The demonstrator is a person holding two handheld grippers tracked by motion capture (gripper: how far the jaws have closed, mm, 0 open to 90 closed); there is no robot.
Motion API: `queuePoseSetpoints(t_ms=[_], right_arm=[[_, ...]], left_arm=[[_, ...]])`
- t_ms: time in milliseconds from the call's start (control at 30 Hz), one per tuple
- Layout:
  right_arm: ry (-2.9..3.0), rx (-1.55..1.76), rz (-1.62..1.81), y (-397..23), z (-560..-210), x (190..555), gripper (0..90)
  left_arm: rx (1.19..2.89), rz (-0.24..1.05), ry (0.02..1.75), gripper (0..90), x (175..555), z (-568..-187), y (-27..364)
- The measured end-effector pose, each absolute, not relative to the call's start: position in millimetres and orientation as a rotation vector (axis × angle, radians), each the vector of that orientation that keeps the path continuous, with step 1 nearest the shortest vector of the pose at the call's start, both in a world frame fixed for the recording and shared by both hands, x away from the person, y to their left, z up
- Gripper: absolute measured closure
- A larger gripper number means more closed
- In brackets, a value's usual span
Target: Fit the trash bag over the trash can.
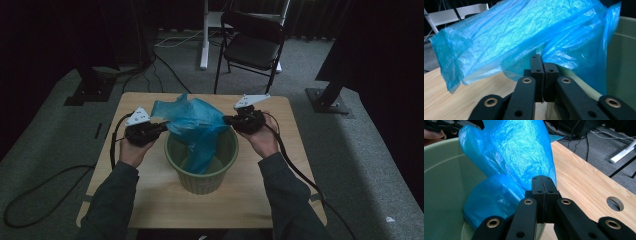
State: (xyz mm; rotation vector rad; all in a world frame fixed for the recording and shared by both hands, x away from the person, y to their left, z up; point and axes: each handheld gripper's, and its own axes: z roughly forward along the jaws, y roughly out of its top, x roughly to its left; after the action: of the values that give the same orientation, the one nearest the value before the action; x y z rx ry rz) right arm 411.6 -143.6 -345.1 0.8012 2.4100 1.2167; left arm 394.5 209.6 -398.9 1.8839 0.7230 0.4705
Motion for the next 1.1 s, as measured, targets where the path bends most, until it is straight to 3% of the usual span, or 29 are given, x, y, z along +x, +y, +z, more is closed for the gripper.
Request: queuePoseSetpoints(t_ms=[233,633,1100], right_arm=[[2.417,0.799,1.230,-141.3,-345.4,410.9,89.9],[2.395,0.814,1.244,-146.2,-341.9,411.2,89.9],[2.409,0.797,1.247,-143.3,-342.9,411.3,89.9]], left_arm=[[1.834,0.493,0.753,78.2,392.9,-393.8,219.9],[1.793,0.500,0.793,74.0,390.3,-392.7,236.5],[1.819,0.468,0.735,66.5,391.8,-377.3,214.1]])
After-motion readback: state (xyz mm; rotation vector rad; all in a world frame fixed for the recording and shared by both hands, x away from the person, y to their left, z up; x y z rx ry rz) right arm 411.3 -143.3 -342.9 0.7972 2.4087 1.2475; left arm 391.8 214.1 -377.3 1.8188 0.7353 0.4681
